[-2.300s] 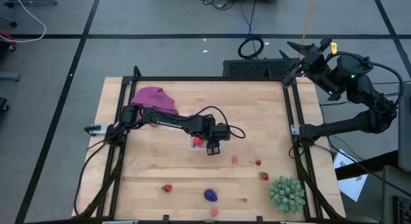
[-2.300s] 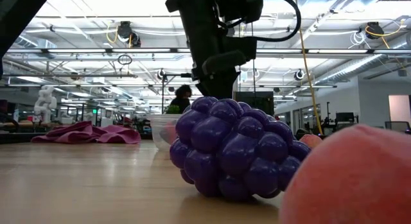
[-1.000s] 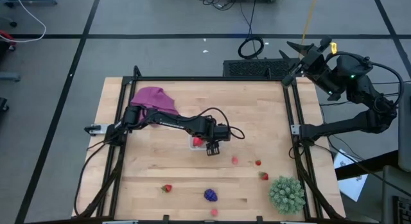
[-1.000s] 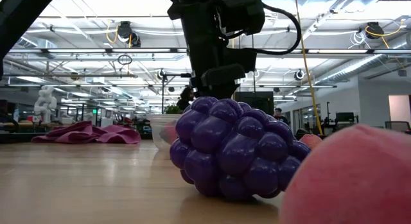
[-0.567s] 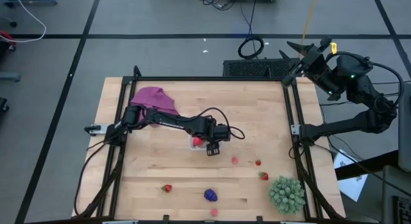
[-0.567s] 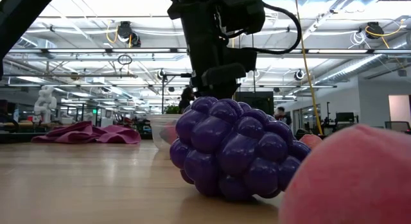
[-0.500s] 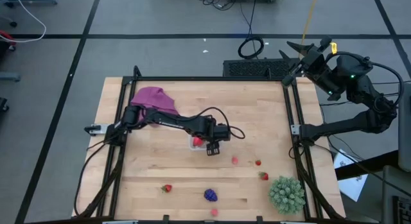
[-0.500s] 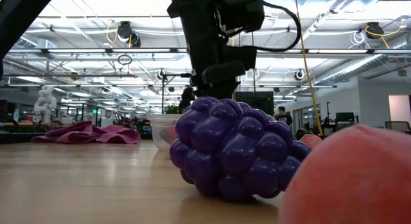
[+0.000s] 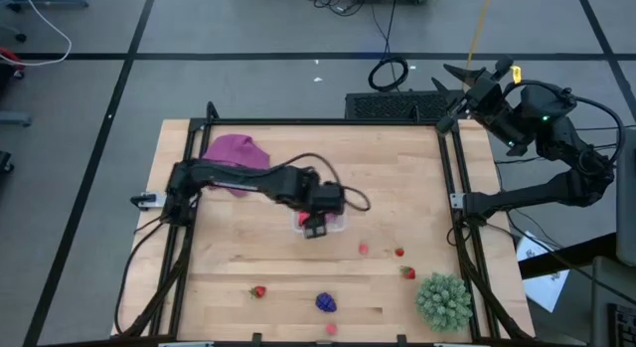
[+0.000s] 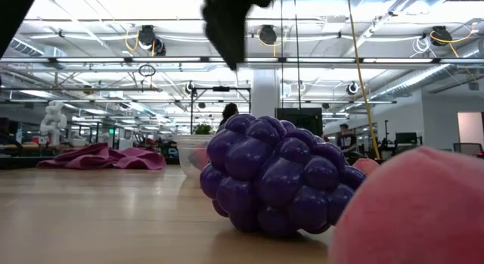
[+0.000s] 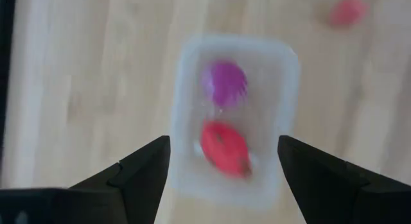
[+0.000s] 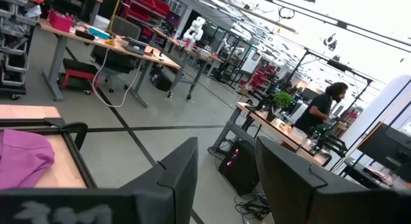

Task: Pick and placing Produce into tupperware
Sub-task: Put the bottom left red strawberry into the transparent bin

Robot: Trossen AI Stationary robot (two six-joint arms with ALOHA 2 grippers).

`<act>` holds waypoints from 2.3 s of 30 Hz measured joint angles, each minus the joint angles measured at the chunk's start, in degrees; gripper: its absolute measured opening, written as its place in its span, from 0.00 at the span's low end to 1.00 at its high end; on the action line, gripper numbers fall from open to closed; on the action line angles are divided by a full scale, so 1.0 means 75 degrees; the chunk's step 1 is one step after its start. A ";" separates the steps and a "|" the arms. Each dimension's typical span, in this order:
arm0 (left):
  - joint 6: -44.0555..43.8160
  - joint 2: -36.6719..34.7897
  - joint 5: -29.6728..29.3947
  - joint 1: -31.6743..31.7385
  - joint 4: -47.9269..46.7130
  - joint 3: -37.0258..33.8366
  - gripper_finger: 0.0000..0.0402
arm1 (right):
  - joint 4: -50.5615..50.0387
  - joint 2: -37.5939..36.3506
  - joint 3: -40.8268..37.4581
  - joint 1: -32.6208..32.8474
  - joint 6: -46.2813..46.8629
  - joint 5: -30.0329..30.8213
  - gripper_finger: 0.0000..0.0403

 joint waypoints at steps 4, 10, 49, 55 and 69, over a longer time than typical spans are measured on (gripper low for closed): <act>-0.1524 -0.0461 0.0070 -0.0743 -0.1241 -0.0062 0.73 | -0.0045 0.0000 0.0000 0.0000 -0.0010 0.0000 0.37; -0.4068 -0.0616 0.0161 -0.2242 -0.1784 -0.0438 0.73 | -0.0180 0.0000 0.0000 0.0000 0.0002 0.0000 0.37; -0.9967 -0.0610 0.2714 -0.3527 0.1719 -0.4109 0.73 | -0.0169 0.0000 0.0000 0.0000 0.0554 -0.0035 0.37; -1.0153 -0.0610 0.2654 -0.3679 0.2286 -0.4611 0.73 | -0.0169 0.0000 0.0000 0.0000 0.0554 -0.0035 0.37; -1.0551 -0.0602 0.3243 -0.3811 0.3230 -0.5479 0.73 | -0.0171 0.0000 0.0000 0.0000 0.0554 -0.0035 0.37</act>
